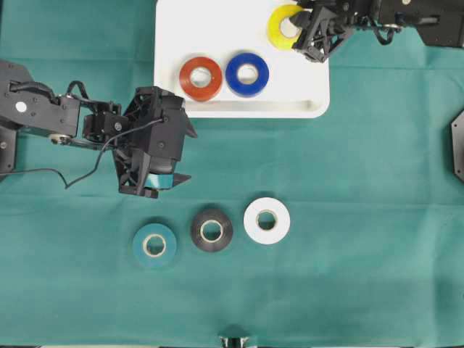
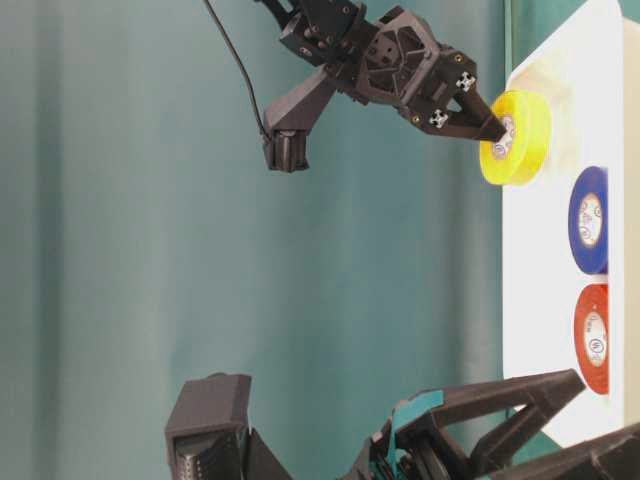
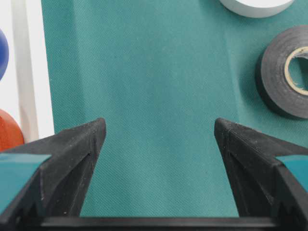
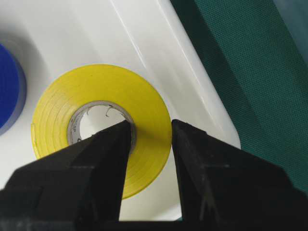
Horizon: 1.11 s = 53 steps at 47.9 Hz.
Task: Put the tape alternately from left to right into the white case.
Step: 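Lift the yellow roll and carry it into the tray's right side, then release the yellow roll in the tray and withdraw the right gripper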
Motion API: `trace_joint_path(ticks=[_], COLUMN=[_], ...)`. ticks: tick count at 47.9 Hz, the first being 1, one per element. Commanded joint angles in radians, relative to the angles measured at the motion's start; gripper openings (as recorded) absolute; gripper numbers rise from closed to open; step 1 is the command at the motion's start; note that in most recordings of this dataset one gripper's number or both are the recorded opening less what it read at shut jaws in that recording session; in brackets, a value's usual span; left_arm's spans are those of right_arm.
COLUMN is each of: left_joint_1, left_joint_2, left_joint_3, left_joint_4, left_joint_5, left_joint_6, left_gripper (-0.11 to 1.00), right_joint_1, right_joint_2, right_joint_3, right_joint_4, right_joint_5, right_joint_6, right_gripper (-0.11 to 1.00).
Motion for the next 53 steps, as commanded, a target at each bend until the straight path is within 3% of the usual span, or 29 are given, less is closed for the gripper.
trace_joint_path(ticks=[1, 15, 19, 29, 31, 53], left_joint_1=[-0.005, -0.006, -0.006, -0.006, -0.006, -0.006], left_joint_2=[-0.011, -0.011, -0.011, -0.011, -0.011, -0.011], left_joint_3=[-0.011, -0.012, -0.012, -0.014, -0.014, -0.015], left_joint_4=[-0.003, -0.003, -0.003, -0.003, -0.003, -0.003], left_joint_5=[-0.008, -0.006, -0.006, -0.008, -0.006, -0.006], left_joint_6=[-0.002, -0.002, -0.002, -0.002, -0.002, -0.002], left_gripper=[0.93, 0.93, 0.93, 0.93, 0.93, 0.93], right_joint_1=[-0.003, -0.003, -0.003, -0.003, -0.003, 0.015], right_joint_2=[-0.014, -0.014, -0.012, -0.014, -0.014, -0.018], right_joint_3=[-0.015, -0.014, -0.014, -0.011, -0.009, 0.005], right_joint_4=[-0.002, -0.003, -0.002, -0.003, -0.002, -0.003], right_joint_5=[-0.009, -0.011, -0.011, -0.011, -0.011, -0.011], right_joint_6=[-0.002, -0.002, -0.002, -0.003, -0.003, 0.0], right_gripper=[0.01, 0.04, 0.2, 0.79, 0.85, 0.83])
